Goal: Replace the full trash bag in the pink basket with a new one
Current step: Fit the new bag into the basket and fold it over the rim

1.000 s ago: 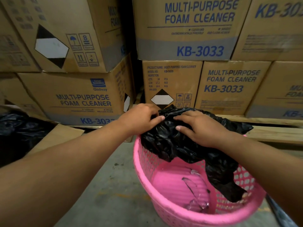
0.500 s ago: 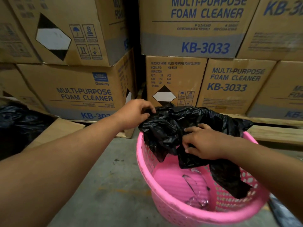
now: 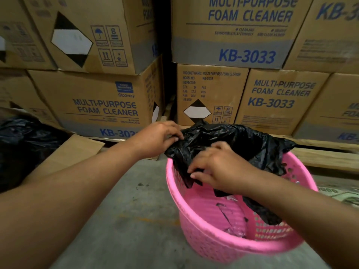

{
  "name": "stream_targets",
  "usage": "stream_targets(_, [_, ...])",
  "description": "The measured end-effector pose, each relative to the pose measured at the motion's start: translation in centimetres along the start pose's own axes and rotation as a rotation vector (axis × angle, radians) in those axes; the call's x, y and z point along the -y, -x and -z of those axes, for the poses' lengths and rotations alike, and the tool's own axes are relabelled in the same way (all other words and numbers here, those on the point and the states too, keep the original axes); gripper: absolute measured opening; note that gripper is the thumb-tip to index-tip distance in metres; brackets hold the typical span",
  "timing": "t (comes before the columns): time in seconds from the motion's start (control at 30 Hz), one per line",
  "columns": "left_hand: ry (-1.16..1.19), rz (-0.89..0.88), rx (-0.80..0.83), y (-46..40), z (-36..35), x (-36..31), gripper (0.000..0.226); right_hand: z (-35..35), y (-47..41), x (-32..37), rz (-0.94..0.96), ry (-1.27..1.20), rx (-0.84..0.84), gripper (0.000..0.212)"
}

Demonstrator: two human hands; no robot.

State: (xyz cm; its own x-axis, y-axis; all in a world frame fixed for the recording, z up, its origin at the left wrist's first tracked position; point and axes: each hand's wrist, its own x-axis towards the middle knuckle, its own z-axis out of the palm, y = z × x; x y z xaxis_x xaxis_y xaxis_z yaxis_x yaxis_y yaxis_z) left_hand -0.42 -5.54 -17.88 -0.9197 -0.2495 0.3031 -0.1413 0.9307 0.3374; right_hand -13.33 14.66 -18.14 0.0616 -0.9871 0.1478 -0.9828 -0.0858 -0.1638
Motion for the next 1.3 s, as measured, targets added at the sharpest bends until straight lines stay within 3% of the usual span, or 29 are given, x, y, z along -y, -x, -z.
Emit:
stream_targets(0.07, [0.012,0.021,-0.008,0.3,0.0,-0.1,0.019,-0.4,0.3,1.8,0.029,-0.033,-0.020,0.021])
stream_targets(0.2, [0.012,0.099,-0.003,0.5,-0.2,-0.4,0.020,-0.4,0.6,5.4,0.014,-0.074,-0.121,0.025])
stream_targets(0.37, [0.181,0.272,0.055,1.0,0.3,-1.0,0.023,0.1,0.7,8.4,-0.008,-0.030,0.011,0.038])
stream_targets(0.5, [0.218,0.299,0.077,1.8,0.6,-0.9,0.031,0.4,1.5,9.1,-0.013,0.013,0.044,0.044])
stream_targets(0.7, [0.218,0.324,0.078,2.8,1.8,-1.7,0.014,0.8,1.9,9.9,-0.042,0.065,0.124,0.053])
stream_targets(0.83, [0.250,0.343,0.151,4.0,2.0,-3.0,0.040,1.0,2.0,10.7,-0.106,-0.065,0.146,0.056])
stream_targets(0.97, [0.174,0.246,0.128,5.3,1.2,-2.6,0.046,1.5,2.7,10.3,-0.167,-0.240,0.007,0.049])
stream_targets(1.07, [0.210,0.142,0.103,6.3,0.7,-2.0,0.043,2.2,2.7,8.8,-0.217,0.025,-0.163,0.053])
stream_targets(1.17, [0.222,0.136,0.088,7.4,0.7,-1.6,0.041,2.4,2.6,5.2,-0.483,0.321,0.118,0.072])
stream_targets(1.23, [0.204,0.155,0.063,8.0,0.7,-1.4,0.040,2.2,3.3,3.4,-0.534,0.355,0.298,0.053])
stream_targets(1.3, [0.156,0.166,0.077,8.3,0.6,-1.5,0.045,1.5,4.4,2.8,-0.439,0.215,0.436,0.027])
